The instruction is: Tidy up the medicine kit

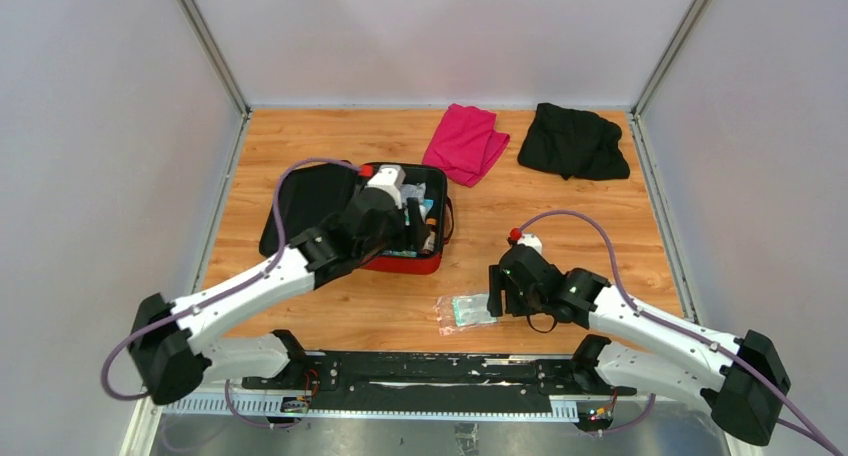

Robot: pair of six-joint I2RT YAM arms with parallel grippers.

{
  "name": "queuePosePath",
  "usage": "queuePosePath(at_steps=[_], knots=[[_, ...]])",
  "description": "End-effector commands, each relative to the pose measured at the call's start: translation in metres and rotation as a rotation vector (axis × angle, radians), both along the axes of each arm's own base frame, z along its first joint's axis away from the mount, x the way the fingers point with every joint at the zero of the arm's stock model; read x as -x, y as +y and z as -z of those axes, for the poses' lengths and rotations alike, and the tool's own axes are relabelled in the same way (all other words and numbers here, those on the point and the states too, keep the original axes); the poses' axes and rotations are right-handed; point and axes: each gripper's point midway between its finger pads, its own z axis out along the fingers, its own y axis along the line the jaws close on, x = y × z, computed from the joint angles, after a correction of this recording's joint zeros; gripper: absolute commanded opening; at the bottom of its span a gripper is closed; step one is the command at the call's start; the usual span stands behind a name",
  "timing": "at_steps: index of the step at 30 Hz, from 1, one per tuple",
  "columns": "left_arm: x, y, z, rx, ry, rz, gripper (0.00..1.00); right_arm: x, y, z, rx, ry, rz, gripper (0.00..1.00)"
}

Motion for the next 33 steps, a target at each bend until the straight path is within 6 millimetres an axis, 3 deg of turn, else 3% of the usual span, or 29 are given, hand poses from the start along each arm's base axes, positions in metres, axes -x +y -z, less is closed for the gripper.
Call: queuePosePath(at_steps=[1,6,10,11,15,18,24,27,33], knots=[[0.007,0.047,0.011,0.004,-0.006,-0.123,0.64,-0.006,0.006,0.002,0.001,0.010,0.009,0.73],[0.036,0.092,0.022,0.100,0.009,-0.240,0.66,-0.012,0.015,0.006,0.017,0.022,-0.012,0.73],[0.053,0.119,0.046,0.210,0.046,-0.344,0.69,-0.017,0.024,0.004,0.005,0.022,-0.028,0.72],[0.056,0.124,0.054,0.238,0.063,-0.372,0.71,-0.017,0.027,0.004,0.000,0.027,-0.033,0.72],[0.057,0.139,0.053,0.379,0.048,-0.445,0.79,-0.014,0.033,0.004,-0.017,0.048,-0.054,0.71],[0.052,0.146,0.054,0.487,0.032,-0.495,0.88,-0.012,0.034,0.004,-0.028,0.057,-0.062,0.71],[0.041,0.142,0.058,0.651,0.035,-0.487,0.95,-0.009,0.029,0.005,-0.033,0.053,-0.048,0.71],[0.044,0.135,0.050,0.614,0.024,-0.421,0.95,-0.010,0.021,0.010,-0.005,0.043,-0.029,0.70],[0.052,0.142,0.042,0.417,0.010,-0.350,0.94,-0.009,0.017,0.025,0.056,0.078,-0.028,0.64]])
